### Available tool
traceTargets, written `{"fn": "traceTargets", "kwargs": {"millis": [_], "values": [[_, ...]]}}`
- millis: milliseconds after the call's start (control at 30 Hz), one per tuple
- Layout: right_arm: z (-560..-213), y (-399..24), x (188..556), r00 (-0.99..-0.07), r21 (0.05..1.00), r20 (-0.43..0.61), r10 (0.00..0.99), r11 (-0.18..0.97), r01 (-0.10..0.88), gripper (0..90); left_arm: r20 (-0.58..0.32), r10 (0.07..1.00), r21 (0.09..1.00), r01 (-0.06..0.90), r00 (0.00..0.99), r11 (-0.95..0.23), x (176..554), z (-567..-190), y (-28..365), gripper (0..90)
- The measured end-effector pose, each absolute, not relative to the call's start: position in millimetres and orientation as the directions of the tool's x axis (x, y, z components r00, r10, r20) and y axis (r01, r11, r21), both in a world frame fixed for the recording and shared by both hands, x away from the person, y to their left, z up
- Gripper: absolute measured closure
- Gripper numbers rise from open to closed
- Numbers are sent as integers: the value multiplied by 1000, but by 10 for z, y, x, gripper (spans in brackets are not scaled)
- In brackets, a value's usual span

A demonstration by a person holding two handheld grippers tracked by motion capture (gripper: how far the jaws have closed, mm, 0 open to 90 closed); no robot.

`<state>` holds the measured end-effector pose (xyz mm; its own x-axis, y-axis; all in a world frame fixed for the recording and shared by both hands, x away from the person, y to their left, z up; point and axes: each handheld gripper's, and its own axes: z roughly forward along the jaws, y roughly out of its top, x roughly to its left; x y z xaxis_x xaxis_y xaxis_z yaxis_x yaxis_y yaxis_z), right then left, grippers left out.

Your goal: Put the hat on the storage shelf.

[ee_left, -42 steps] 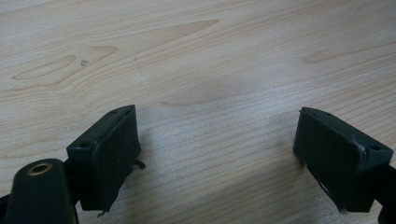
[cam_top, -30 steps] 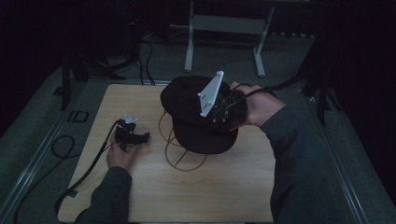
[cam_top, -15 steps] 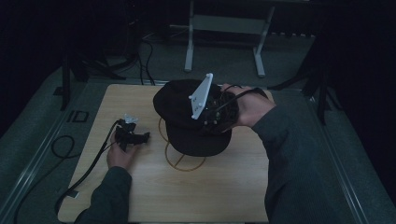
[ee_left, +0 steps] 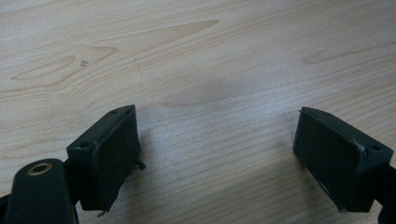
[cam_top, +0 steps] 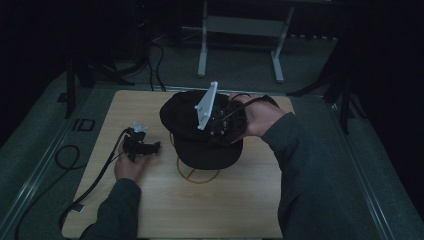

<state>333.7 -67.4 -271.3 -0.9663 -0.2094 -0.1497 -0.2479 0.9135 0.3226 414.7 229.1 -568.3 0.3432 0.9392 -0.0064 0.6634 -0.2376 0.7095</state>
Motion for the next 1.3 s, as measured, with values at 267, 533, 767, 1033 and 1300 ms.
{"fn": "traceTargets", "kwargs": {"millis": [267, 533, 767, 1033, 1300], "values": [[-2779, -643, 3366, -968, 318, -140, -207, 917, -242, 757, -9, 939, 709, 664, 343, -236, 4147, -5682, 2291, 139], [-2820, -604, 3402, -969, 309, -137, -204, 921, -238, 756, -8, 940, 711, 663, 342, -235, 4147, -5684, 2289, 139], [-2857, -600, 3444, -972, 319, -132, -196, 920, -229, 752, -8, 940, 711, 663, 342, -235, 4147, -5684, 2289, 139], [-2897, -625, 3489, -975, 329, -124, -186, 919, -217, 748, -8, 940, 711, 663, 341, -235, 4147, -5684, 2289, 139], [-2926, -595, 3517, -976, 333, -120, -184, 918, -214, 729, -8, 940, 711, 663, 342, -235, 4147, -5683, 2290, 139]]}}
